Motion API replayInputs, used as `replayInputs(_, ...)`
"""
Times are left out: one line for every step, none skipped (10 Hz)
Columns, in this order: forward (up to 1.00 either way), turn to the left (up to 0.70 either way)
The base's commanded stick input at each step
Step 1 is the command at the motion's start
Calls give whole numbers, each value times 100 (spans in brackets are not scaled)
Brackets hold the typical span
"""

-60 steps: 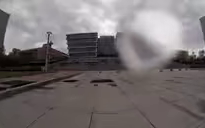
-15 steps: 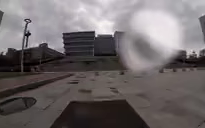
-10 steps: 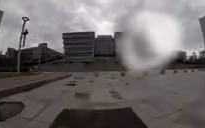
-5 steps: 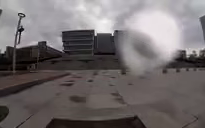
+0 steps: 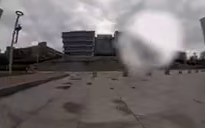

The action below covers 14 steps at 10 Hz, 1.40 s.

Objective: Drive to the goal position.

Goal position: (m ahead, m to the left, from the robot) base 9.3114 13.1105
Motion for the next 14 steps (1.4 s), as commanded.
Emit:
replayInputs(70, 0)
replayInputs(70, 0)
replayInputs(70, 0)
replayInputs(70, 0)
replayInputs(70, 0)
replayInputs(70, 0)
replayInputs(70, 0)
replayInputs(70, 0)
replayInputs(70, 0)
replayInputs(70, 0)
replayInputs(70, 0)
replayInputs(70, 0)
replayInputs(70, 0)
replayInputs(70, 0)
